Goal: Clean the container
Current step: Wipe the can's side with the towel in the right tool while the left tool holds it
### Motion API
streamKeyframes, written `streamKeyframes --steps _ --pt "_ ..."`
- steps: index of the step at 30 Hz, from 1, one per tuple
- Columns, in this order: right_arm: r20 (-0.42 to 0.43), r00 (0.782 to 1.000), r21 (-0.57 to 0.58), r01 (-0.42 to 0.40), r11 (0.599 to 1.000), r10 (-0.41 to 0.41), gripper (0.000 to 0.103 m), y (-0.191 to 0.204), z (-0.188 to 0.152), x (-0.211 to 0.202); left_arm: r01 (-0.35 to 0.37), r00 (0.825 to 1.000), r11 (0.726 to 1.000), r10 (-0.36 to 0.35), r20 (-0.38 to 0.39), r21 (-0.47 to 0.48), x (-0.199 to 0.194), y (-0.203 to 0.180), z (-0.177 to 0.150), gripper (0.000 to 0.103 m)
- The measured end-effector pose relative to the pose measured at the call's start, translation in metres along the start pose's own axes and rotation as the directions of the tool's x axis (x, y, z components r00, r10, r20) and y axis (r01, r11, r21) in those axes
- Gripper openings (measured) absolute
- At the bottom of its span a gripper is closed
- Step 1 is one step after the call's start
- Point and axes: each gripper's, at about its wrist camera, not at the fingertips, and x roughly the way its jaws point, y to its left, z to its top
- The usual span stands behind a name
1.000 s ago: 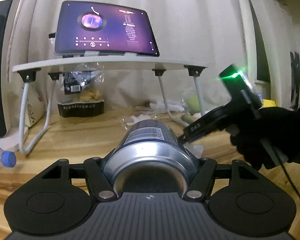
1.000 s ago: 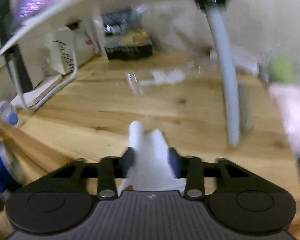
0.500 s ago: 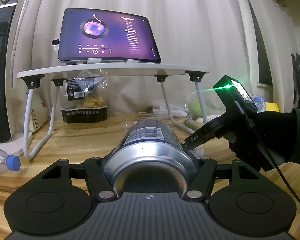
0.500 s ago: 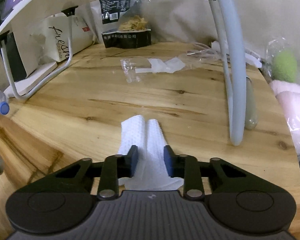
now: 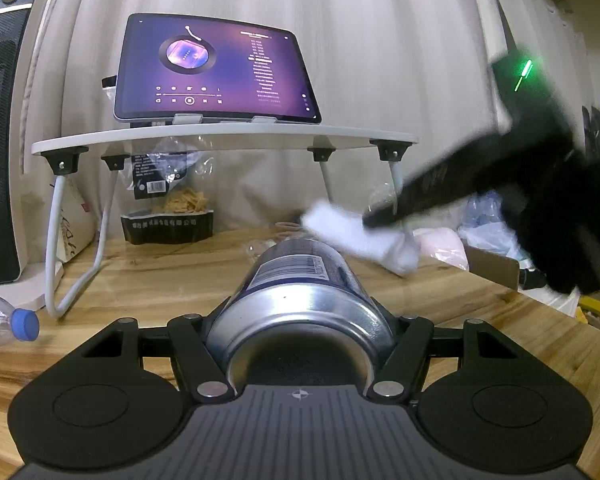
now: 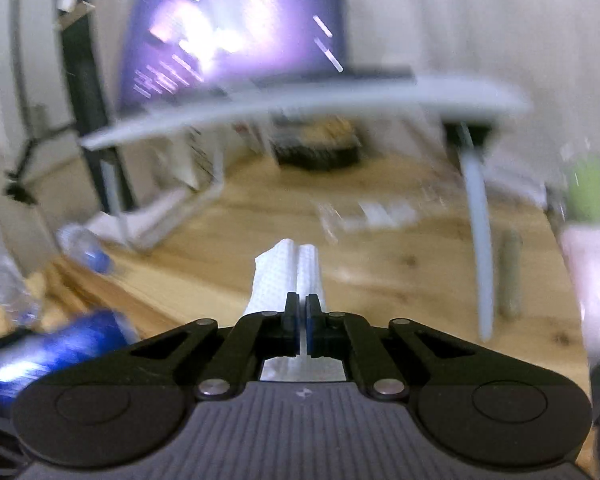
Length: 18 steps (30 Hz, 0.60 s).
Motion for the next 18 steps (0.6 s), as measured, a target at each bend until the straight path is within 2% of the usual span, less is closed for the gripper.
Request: streamKeyframes --steps 3,8,12,18 --pt "0.013 0.99 0.034 -0.141 0.989 0.141 0.006 0.018 0.009 -0.02 -0.001 1.0 1.0 0.001 0.006 0.012 -0.001 -0.002 0.0 0.068" --pt "-0.04 0.967 -0.05 -0.255 0.966 0.253 0.006 0.06 0.003 -0.025 0.006 1.0 1.0 -0.007 0.017 0.028 -0.004 -0.004 -0.001 0.067" --pt "-0.063 0.969 -0.134 -0.245 0.96 0.239 0.006 0.08 -0.005 -0.023 0.004 0.999 0.999 -0.005 0.038 0.034 -0.007 -0.005 -0.001 0.067" --pt "-0.096 0.947 -0.224 -0.32 0.921 0.306 0.006 0.112 -0.016 -0.042 0.004 0.999 1.0 -0.005 0.041 0.031 -0.008 -0.005 -0.001 0.067"
